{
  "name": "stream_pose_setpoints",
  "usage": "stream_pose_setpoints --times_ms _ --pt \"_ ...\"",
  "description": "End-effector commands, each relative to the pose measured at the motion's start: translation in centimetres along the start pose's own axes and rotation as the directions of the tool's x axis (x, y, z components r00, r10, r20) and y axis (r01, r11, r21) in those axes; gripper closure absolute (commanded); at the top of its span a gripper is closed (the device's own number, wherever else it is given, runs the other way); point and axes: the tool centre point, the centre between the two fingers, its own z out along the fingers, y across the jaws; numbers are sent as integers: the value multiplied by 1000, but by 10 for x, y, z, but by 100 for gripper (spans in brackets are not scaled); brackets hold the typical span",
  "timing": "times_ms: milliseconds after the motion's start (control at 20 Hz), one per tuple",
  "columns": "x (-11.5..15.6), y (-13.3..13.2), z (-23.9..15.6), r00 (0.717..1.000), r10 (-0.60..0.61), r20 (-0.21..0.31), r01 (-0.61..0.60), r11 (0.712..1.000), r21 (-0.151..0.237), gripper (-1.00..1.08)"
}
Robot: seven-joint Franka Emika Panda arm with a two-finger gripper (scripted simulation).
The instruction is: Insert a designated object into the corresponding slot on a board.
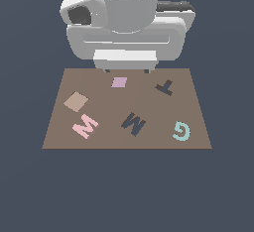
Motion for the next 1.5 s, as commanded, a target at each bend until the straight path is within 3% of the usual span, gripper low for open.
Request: stream_pose_setpoints --times_ms 0,450,900,1200,1450 --pt "0 0 0 1000 0 0 0 1000 0 -92" --pt "1 7 5 999 -44 1 44 999 0 -92" --pt "6 27 21 984 -176 3 176 984 -2 -92" --pt "15 48 39 949 -315 6 315 949 -2 -92" --pt "27 70 58 889 -457 9 457 890 -3 -92"
